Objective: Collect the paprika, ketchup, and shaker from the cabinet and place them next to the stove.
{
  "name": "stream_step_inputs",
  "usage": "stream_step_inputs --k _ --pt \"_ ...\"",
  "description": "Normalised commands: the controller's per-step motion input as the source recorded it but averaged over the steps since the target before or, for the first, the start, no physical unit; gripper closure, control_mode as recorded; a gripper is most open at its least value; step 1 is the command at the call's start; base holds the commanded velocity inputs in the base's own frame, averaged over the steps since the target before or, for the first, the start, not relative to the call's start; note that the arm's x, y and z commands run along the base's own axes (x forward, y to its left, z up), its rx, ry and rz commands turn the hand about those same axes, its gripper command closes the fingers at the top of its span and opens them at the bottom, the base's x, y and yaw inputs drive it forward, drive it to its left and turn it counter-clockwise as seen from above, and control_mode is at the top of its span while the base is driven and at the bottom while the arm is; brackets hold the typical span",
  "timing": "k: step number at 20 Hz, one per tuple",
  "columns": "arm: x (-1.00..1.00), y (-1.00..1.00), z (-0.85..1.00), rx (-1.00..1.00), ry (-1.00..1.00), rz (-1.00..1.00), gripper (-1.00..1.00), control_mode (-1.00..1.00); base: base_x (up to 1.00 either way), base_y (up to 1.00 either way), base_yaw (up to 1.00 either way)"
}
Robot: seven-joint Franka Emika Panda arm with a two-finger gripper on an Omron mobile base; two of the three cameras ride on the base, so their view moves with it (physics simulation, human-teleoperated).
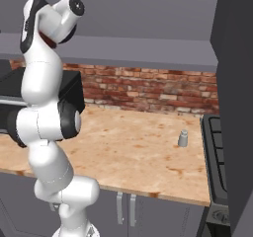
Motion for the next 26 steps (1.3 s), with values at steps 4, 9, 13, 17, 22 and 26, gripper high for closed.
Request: stream_step_inputs --k 4,9,13,17,22,26 --pt "0.1 0.06 -0.01 0.0 0.05 0.03 -1.0 -1.0 0.0 0.0 0.0" --pt "0.01 0.11 -0.01 0.0 0.05 0.02 -1.0 -1.0 0.0 0.0 0.0" --pt "0.0 0.13 0.0 0.0 0.06 0.0 -1.0 -1.0 0.0 0.0 0.0" --pt "0.02 0.18 0.0 0.0 0.08 0.0 -1.0 -1.0 0.0 0.0 0.0" --pt "0.04 0.21 0.0 0.0 0.09 0.0 1.0 -1.0 0.0 0.0 0.0" --pt "0.07 0.12 0.0 0.0 0.07 0.0 1.0 -1.0 0.0 0.0 0.0"
